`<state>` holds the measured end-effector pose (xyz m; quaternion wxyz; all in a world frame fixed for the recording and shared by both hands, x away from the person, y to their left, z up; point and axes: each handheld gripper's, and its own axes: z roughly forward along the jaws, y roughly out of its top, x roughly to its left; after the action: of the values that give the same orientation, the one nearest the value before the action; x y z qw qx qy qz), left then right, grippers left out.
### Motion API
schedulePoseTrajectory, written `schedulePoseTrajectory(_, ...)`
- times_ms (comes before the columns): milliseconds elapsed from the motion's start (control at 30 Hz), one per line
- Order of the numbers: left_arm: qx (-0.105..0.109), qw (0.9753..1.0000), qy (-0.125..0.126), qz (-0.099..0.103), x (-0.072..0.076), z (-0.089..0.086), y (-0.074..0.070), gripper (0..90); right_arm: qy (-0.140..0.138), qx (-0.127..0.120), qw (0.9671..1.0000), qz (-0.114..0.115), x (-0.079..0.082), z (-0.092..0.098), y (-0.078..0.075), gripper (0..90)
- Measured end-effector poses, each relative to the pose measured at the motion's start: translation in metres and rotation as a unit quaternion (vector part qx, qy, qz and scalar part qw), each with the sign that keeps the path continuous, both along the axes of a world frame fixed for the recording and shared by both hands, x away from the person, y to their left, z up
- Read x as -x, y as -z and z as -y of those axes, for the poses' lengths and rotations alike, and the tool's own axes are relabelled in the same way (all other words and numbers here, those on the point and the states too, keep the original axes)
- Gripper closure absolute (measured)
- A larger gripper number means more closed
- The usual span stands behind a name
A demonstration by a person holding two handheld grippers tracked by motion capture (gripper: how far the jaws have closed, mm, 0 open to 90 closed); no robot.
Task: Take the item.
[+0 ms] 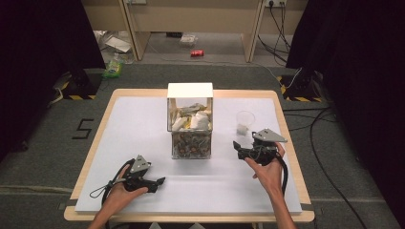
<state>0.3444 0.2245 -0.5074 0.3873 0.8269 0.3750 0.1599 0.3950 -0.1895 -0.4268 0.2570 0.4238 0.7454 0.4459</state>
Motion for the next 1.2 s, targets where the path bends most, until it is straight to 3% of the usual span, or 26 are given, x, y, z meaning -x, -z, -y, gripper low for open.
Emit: schedulePoseTrajectory(1200, 0.000, 1.0000, 0.000, 0.000, 0.000, 0.000, 0.000, 15.7, -0.011, 0.013, 0.9990, -0.041, 0.029, 0.006, 0.034, 18.1)
